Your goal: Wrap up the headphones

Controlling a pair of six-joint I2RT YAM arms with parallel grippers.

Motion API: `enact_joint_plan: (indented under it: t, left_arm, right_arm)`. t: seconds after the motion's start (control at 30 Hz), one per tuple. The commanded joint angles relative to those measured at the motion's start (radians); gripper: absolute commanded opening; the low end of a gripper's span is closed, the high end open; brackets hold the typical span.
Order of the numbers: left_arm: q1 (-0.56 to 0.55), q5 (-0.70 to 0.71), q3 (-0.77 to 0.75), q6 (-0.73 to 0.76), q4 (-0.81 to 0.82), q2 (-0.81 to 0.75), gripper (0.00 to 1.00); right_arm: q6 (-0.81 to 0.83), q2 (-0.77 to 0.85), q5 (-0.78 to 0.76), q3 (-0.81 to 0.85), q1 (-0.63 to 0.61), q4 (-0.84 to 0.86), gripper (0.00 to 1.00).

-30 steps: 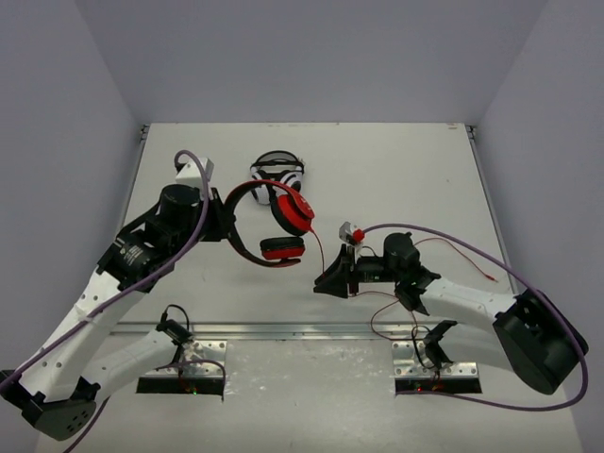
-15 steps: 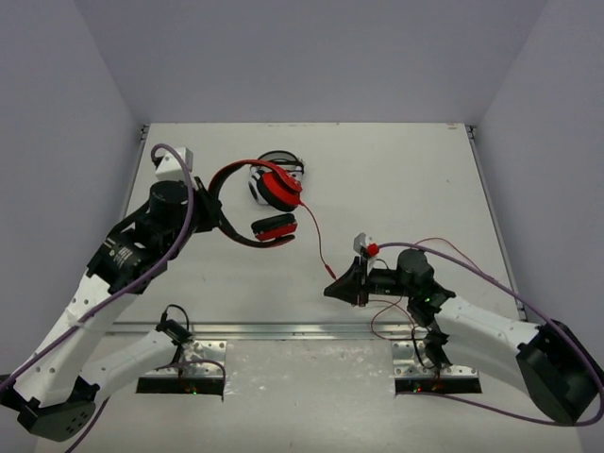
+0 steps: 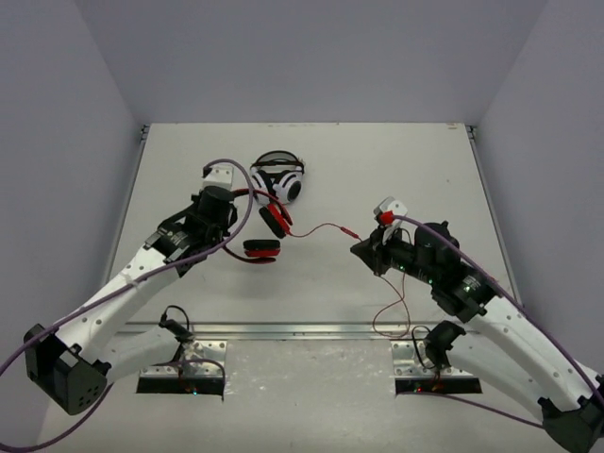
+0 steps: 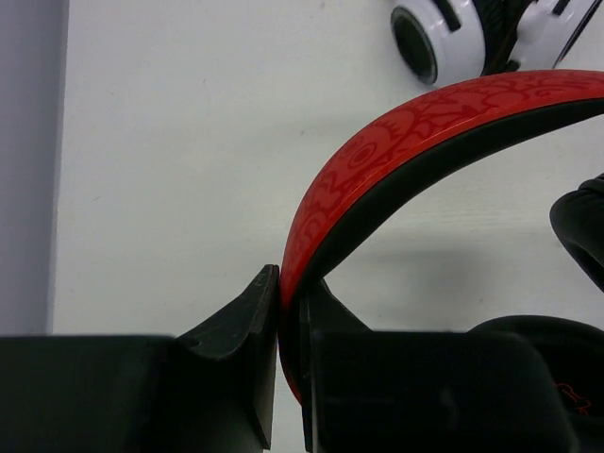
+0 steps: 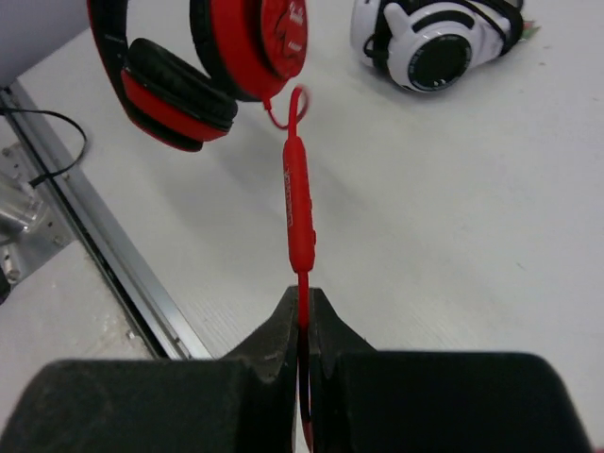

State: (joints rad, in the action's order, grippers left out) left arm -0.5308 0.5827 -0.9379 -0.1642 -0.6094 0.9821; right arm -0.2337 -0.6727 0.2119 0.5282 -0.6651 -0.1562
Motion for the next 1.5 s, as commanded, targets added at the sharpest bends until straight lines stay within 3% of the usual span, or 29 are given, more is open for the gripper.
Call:
enact_joint_plan:
  t: [0.0, 0.13, 0.23, 0.33, 0.47, 0.6, 0.8, 1.17, 1.37, 1.47]
  left_arm:
    - [-0.008, 0.058, 0.001, 0.083, 0.131, 0.038, 0.0]
    - [-0.052, -0.111, 0.031, 0.12, 0.178, 0.043, 0.0]
    - [-0.147, -0.257, 0.044, 0.153, 0.198, 0.059, 0.0]
    - [-0.242, -0.284, 0.039, 0.158, 0.179, 0.119, 0.0]
    - [-0.314, -0.32, 0.036, 0.158, 0.177, 0.129, 0.0]
    - [-0.351, -0.391, 0.06, 0.158, 0.197, 0.07, 0.0]
    - [-0.374, -0.419, 0.048, 0.158, 0.177, 0.112, 0.0]
    - [-0.423, -0.464, 0.062, 0.158, 0.183, 0.055, 0.01]
    - [-0.437, -0.527, 0.068, 0.158, 0.192, -0.005, 0.0]
    - [-0.437, -0.549, 0.062, 0.158, 0.194, -0.031, 0.0]
  right_arm:
    - [0.065, -0.059, -0.155, 0.165, -0.007, -0.238, 0.01]
    - [0.146, -0.103, -0.193, 0.335, -0.008, -0.307, 0.01]
    - [0.218, -0.157, -0.134, 0.447, -0.008, -0.36, 0.01]
    - [0.269, -0.208, -0.019, 0.509, -0.008, -0.384, 0.01]
    - [0.292, -0.243, -0.011, 0.503, -0.021, -0.37, 0.01]
    - [0.289, -0.251, -0.013, 0.449, -0.022, -0.312, 0.01]
    - [0.267, -0.284, -0.009, 0.463, -0.028, -0.28, 0.01]
    - [0.254, -0.379, -0.273, 0.44, -0.027, -0.224, 0.01]
    - [0.244, -0.413, -0.255, 0.47, -0.027, -0.189, 0.01]
    - [0.24, -0.406, -0.105, 0.455, -0.027, -0.14, 0.01]
